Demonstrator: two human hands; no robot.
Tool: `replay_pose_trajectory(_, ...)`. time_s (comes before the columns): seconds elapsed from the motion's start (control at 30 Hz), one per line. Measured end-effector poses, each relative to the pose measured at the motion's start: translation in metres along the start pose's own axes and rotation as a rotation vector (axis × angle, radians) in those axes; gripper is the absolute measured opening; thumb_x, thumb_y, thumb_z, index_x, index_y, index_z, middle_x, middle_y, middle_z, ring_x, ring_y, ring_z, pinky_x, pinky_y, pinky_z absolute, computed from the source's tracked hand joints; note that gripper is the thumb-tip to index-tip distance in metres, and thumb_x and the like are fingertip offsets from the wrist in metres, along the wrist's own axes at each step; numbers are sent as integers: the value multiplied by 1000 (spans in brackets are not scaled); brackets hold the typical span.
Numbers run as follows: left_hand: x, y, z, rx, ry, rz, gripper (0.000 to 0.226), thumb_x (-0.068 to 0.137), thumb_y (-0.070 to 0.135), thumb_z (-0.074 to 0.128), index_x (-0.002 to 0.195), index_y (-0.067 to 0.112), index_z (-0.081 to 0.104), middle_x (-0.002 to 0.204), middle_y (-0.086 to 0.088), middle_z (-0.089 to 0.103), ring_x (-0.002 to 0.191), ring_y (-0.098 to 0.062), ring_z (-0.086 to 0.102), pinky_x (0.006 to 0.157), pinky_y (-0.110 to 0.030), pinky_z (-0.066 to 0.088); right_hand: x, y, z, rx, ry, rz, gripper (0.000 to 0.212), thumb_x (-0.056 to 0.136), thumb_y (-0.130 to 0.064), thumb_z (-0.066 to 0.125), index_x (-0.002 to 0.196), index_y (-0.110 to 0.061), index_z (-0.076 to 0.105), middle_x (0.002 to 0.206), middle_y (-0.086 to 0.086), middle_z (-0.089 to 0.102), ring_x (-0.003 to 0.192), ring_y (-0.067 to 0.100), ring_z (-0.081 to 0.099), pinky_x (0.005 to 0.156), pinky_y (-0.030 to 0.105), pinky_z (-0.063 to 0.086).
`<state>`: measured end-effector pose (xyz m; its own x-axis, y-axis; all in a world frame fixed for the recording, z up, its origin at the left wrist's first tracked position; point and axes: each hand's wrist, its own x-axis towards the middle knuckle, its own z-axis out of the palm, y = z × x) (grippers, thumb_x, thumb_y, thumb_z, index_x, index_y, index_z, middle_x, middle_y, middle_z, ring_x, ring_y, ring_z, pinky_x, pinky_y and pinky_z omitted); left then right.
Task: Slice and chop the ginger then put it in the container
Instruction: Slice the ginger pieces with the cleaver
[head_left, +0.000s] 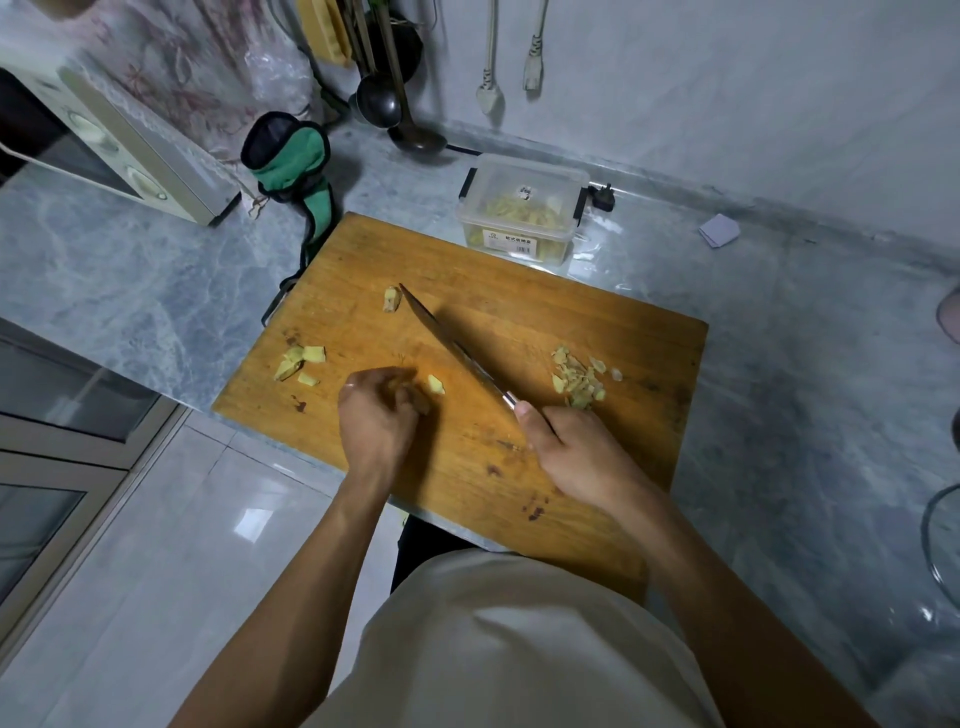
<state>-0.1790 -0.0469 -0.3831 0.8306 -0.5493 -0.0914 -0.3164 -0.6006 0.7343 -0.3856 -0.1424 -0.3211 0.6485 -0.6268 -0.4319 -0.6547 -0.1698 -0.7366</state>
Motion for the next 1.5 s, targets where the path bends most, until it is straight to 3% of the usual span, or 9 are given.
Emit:
replay_pose_trajectory(0.17,18,18,10,516,-245,202,21,93,21,61,111,19,71,109,-10,66,99,-28,63,90,-39,53,0,-3,-5,31,44,0,64,105,-53,31,83,-2,63,66,6,57,61,17,56,66,42,51)
replay_pose_trajectory(0.4,35,33,7,590,-414,154,8,90,16,66,98,18,67,98,-5,67,89,-22,63,79,-33,54,-8,6,-23,28,161,-17,69,105,-54,29,82,3,61,67,19,62,61,29,61,67,42,51)
replay_pose_trajectory(0.57,20,60,26,109,-433,184,25,83,-6,69,75,16,64,74,8,66,67,6,59,70,-9,44,-11,12,-39,-6,233,-11,71,105,-51,26,78,4,62,65,18,63,63,30,63,71,43,52)
replay_pose_trajectory(0.7,-4,91,55,-186,-526,29,20,87,-24,52,92,-11,67,77,-9,64,69,-14,59,59,-13,52,-15,17,-49,8,259,6,72,107,-49,27,77,7,62,61,11,57,58,30,58,69,45,52)
replay_pose_trajectory(0.93,-7,50,30,-153,-306,-42,25,89,1,66,79,23,71,85,6,72,86,-12,67,86,-24,53,-15,22,-46,60,231,5,71,106,-52,28,81,6,60,61,9,55,53,20,52,62,38,46)
replay_pose_trajectory(1.1,-17,12,-2,-113,63,-300,8,88,16,68,95,16,73,90,4,72,89,-17,65,81,-26,48,-9,17,-25,104,139,-31,68,104,-55,34,82,4,60,61,7,54,52,17,52,57,35,42)
replay_pose_trajectory(1.23,-12,-1,-5,-44,18,-432,36,85,40,73,105,10,74,103,-5,72,99,-24,64,85,-32,50,-2,9,-10,43,42,-54,68,104,-55,35,83,4,62,67,18,61,57,24,57,60,42,49)
replay_pose_trajectory(1.37,-8,17,-4,-62,-43,-454,22,82,35,77,73,17,69,74,2,65,76,-21,61,70,-29,46,4,5,5,17,-17,-54,68,103,-57,37,82,4,60,73,24,62,59,25,56,65,49,51)
replay_pose_trajectory(1.5,-9,22,5,-105,-17,-389,6,84,16,72,87,13,68,86,-2,68,83,-21,64,77,-32,51,8,2,18,6,-68,-53,66,104,-55,39,75,1,59,64,16,58,55,20,53,60,47,49)
